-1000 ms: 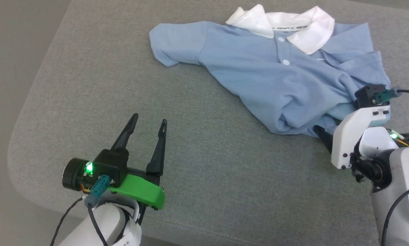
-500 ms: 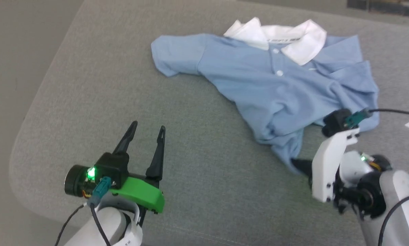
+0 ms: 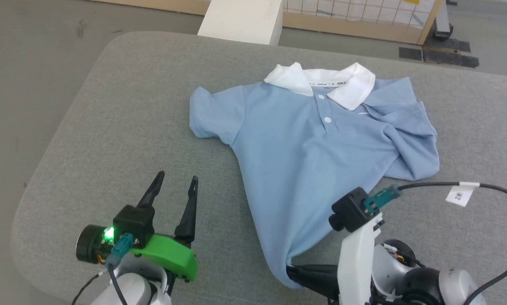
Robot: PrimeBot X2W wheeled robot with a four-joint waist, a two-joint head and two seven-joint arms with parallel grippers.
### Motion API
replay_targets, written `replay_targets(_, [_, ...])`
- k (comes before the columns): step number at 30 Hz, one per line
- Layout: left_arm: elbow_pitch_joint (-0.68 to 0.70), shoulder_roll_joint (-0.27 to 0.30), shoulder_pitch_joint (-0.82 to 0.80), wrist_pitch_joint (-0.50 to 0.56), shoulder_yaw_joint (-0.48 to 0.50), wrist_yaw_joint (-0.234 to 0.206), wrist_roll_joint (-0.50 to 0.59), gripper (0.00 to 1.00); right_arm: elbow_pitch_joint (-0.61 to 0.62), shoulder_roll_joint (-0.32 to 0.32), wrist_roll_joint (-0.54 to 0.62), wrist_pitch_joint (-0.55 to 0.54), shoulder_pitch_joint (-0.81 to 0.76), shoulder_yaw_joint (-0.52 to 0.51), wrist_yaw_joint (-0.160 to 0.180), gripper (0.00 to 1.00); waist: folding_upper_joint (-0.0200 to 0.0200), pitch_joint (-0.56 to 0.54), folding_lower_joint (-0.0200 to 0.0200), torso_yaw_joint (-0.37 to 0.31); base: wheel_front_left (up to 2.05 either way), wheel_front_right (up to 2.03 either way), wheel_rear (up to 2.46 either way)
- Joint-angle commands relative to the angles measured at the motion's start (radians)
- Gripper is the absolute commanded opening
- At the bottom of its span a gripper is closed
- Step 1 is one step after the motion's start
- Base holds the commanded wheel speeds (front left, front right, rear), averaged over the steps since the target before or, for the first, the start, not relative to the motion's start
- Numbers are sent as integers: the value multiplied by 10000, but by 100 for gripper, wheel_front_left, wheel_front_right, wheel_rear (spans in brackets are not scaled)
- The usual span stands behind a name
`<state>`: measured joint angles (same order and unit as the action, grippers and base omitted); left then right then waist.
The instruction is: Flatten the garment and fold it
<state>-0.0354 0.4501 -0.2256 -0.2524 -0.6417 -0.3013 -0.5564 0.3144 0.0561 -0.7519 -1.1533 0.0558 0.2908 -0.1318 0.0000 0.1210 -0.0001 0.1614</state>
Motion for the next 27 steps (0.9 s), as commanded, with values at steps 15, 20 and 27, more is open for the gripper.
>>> replay_targets(15, [404,-262,-330,-31,-16,-133,-60,100,-2540,2502,4695,3491,2226,-1667,11,100,0,703,1,117,0,0,0])
replay_targets(20, [486,-400,-566,-42,-33,-67,-14,100,-3900,3048,4975,3324,3260,-1762,11,100,0,1235,1,340,0,0,0])
replay_targets(27, [430,-672,-731,-70,42,31,54,100,-5601,3613,5320,3526,4404,-2021,11,100,0,1926,1,795,0,0,0])
